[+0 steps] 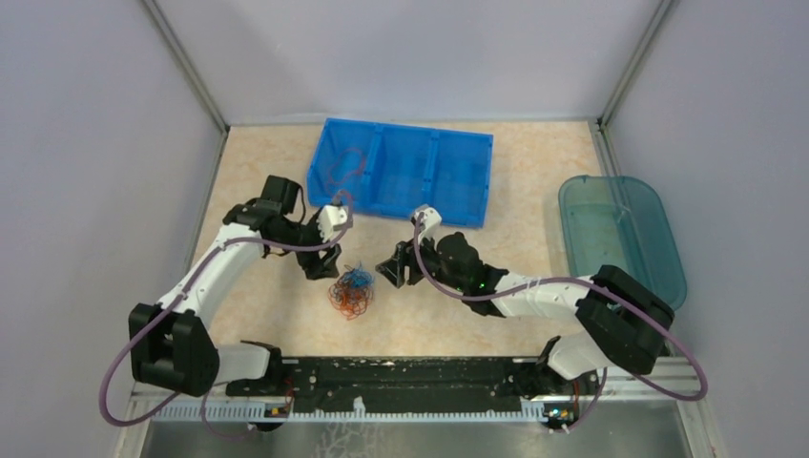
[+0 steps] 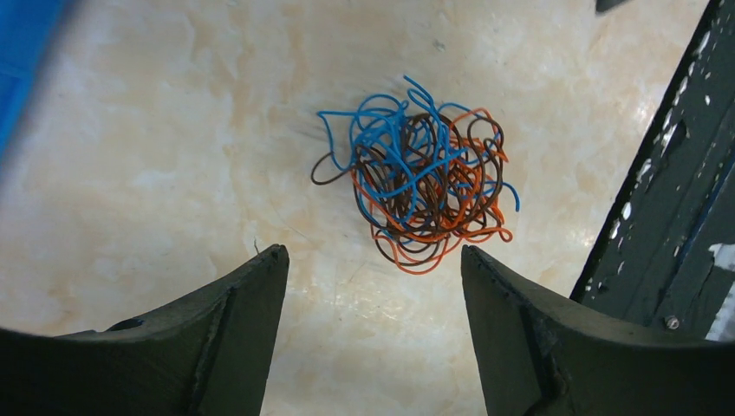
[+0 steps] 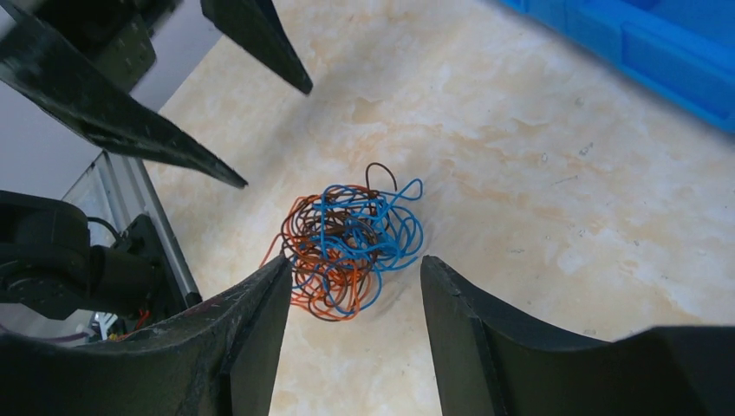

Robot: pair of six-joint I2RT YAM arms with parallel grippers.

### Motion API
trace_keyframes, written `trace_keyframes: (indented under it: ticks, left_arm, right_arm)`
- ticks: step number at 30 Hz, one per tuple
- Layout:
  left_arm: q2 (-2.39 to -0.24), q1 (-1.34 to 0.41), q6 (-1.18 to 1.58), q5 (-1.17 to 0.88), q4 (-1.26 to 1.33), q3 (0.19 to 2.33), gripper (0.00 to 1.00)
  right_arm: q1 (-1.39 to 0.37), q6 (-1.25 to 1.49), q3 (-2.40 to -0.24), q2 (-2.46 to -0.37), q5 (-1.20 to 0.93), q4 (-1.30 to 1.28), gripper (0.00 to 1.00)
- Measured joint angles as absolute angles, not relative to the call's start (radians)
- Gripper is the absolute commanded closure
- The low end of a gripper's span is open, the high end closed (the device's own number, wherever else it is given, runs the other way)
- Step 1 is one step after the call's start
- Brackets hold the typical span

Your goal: Untangle the cables

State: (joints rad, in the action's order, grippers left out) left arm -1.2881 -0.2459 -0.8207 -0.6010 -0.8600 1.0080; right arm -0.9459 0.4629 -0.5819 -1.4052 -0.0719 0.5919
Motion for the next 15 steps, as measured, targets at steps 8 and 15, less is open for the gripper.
trace_keyframes:
  ticks: [8, 15]
  left_arm:
    - [-1.299, -0.246, -0.949, -0.599, -0.868, 0.86, 0.28]
    - [-1.304, -0.246, -0.989, -0.592, -0.83, 0.782, 0.37]
  right_arm:
    - [-0.946, 0.481, -0.569, -1.361, -0.036, 0.586, 0.43]
    - [-0.946, 0.493, -0.562, -1.361, -0.019, 0.575, 0.43]
